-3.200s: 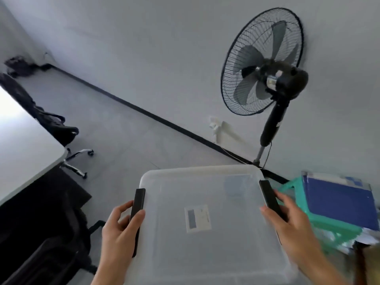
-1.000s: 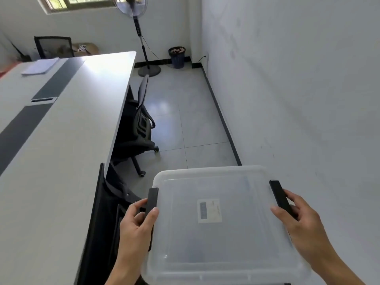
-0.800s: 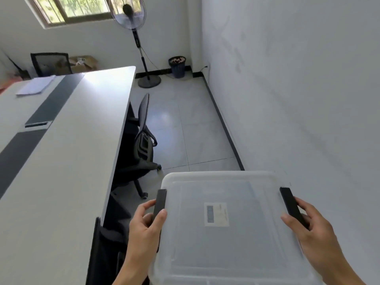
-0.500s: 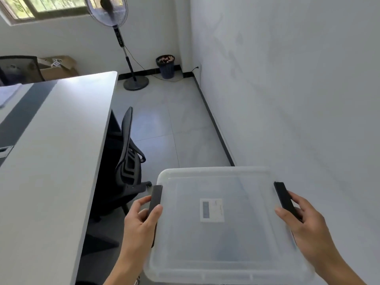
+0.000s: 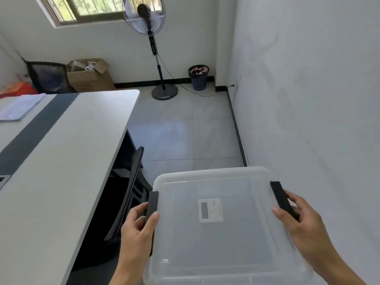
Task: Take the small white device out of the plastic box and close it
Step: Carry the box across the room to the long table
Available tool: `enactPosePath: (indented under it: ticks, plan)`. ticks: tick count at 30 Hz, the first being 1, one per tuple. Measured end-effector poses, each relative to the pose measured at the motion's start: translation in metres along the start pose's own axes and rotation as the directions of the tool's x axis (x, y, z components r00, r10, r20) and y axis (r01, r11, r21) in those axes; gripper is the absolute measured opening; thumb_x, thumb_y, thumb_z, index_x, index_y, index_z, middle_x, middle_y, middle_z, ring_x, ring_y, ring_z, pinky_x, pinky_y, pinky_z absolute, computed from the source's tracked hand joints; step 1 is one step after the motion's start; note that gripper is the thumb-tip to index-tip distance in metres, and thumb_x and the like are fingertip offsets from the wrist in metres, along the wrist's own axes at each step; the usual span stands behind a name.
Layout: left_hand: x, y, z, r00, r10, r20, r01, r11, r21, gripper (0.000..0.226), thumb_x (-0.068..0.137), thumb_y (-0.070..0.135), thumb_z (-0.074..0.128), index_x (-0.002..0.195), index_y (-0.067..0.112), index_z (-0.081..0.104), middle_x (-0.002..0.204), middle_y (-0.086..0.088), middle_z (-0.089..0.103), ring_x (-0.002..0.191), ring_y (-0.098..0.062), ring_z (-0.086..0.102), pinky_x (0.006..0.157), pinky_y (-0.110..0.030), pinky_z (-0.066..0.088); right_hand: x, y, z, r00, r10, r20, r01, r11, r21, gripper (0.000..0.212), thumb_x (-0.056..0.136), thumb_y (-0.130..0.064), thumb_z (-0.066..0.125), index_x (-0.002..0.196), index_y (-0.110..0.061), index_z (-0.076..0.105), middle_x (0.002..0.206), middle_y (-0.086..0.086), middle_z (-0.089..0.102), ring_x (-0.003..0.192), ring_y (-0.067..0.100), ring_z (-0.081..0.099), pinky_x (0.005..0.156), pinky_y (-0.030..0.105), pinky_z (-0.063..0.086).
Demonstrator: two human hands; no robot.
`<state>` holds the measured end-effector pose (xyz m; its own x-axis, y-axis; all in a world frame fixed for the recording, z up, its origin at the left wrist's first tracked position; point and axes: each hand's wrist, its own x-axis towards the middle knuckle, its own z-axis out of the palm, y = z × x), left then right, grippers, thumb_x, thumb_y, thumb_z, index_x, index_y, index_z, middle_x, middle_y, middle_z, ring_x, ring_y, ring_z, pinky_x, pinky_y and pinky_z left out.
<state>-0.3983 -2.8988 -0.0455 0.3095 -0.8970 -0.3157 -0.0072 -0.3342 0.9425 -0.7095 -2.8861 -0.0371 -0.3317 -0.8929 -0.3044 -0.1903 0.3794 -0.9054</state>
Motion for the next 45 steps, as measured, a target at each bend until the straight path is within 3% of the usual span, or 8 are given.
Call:
enactPosePath:
  ticks: [13, 16, 19, 25, 29, 36, 40, 45]
  plan:
    - [0.306, 0.11, 0.085, 0.998, 0.021, 0.06, -0.023, 0.999, 0.031, 0.031, 0.086, 0.01, 0.063, 0.116, 0.013, 0.057, 0.065, -0.003, 0.074, 0.063, -0.022, 0.067, 0.057, -0.031, 0.056, 0.277, -0.119, 0.089, 0.998, 0.001, -0.061, -0.002, 1.0, -0.015, 0.037, 0.084, -0.018, 0.068, 0.113, -0.037, 0.056, 0.096, 0.023, 0.069, 0.095, 0.043, 0.063, 0.088, 0.054, 0.048]
    - [0.365, 0.144, 0.109, 0.993, 0.03, 0.115, -0.035, 0.999, 0.04, 0.028, 0.088, 0.012, 0.061, 0.114, 0.016, 0.054, 0.068, 0.006, 0.074, 0.058, -0.011, 0.07, 0.048, -0.019, 0.054, 0.331, -0.151, 0.098, 0.998, -0.01, -0.07, 0.01, 1.0, -0.006, 0.037, 0.085, -0.02, 0.067, 0.116, -0.035, 0.055, 0.093, 0.017, 0.07, 0.093, 0.039, 0.063, 0.082, 0.048, 0.05]
    - [0.423, 0.169, 0.133, 0.991, 0.019, 0.13, -0.022, 0.999, 0.023, 0.03, 0.087, 0.015, 0.062, 0.116, 0.018, 0.054, 0.071, -0.001, 0.074, 0.061, -0.014, 0.072, 0.05, -0.023, 0.056, 0.394, -0.174, 0.108, 0.996, -0.019, -0.086, 0.018, 1.0, -0.011, 0.039, 0.085, -0.019, 0.067, 0.121, -0.03, 0.056, 0.092, 0.015, 0.07, 0.093, 0.04, 0.062, 0.074, 0.04, 0.046]
    - [0.545, 0.198, 0.183, 0.999, -0.009, 0.035, 0.009, 1.0, -0.001, 0.032, 0.087, 0.015, 0.062, 0.118, 0.017, 0.054, 0.08, -0.011, 0.073, 0.066, -0.022, 0.072, 0.05, -0.025, 0.056, 0.544, -0.215, 0.146, 0.999, -0.043, 0.002, 0.043, 0.999, -0.008, 0.036, 0.086, -0.017, 0.067, 0.115, -0.036, 0.055, 0.097, 0.02, 0.07, 0.098, 0.044, 0.06, 0.072, 0.037, 0.044]
    - [0.623, 0.227, 0.209, 0.997, -0.034, -0.066, 0.033, 0.999, -0.02, 0.032, 0.087, 0.018, 0.063, 0.118, 0.019, 0.055, 0.078, -0.013, 0.074, 0.073, -0.032, 0.071, 0.057, -0.036, 0.059, 0.649, -0.257, 0.171, 0.995, -0.058, 0.084, 0.059, 0.998, -0.01, 0.038, 0.086, -0.016, 0.066, 0.121, -0.027, 0.056, 0.094, 0.011, 0.071, 0.093, 0.029, 0.066, 0.069, 0.026, 0.047]
    - [0.727, 0.262, 0.218, 0.954, -0.07, -0.29, 0.039, 0.993, -0.111, 0.028, 0.087, 0.02, 0.063, 0.115, 0.024, 0.057, 0.076, -0.014, 0.075, 0.08, -0.039, 0.07, 0.071, -0.051, 0.058, 0.798, -0.349, 0.243, 0.952, -0.119, 0.281, 0.14, 0.989, -0.055, 0.038, 0.086, -0.016, 0.066, 0.119, -0.03, 0.056, 0.095, 0.001, 0.073, 0.087, 0.019, 0.07, 0.072, 0.031, 0.051]
    - [0.796, 0.271, 0.209, 0.919, -0.106, -0.38, 0.052, 0.988, -0.148, 0.026, 0.087, 0.014, 0.063, 0.112, 0.018, 0.059, 0.065, -0.006, 0.075, 0.066, -0.027, 0.066, 0.061, -0.036, 0.054, 0.866, -0.377, 0.304, 0.924, -0.122, 0.362, 0.151, 0.987, -0.054, 0.038, 0.085, -0.014, 0.067, 0.116, -0.034, 0.057, 0.09, -0.005, 0.074, 0.08, 0.009, 0.071, 0.072, 0.03, 0.053]
    - [0.9, 0.297, 0.18, 0.909, -0.097, -0.406, 0.035, 0.987, -0.158, 0.022, 0.087, 0.011, 0.063, 0.107, 0.017, 0.061, 0.061, -0.005, 0.073, 0.063, -0.027, 0.062, 0.062, -0.035, 0.051, 0.935, -0.416, 0.385, 0.92, -0.136, 0.369, 0.16, 0.986, -0.036, 0.04, 0.085, -0.015, 0.067, 0.12, -0.03, 0.055, 0.094, 0.0, 0.074, 0.076, 0.007, 0.071, 0.069, 0.029, 0.052]
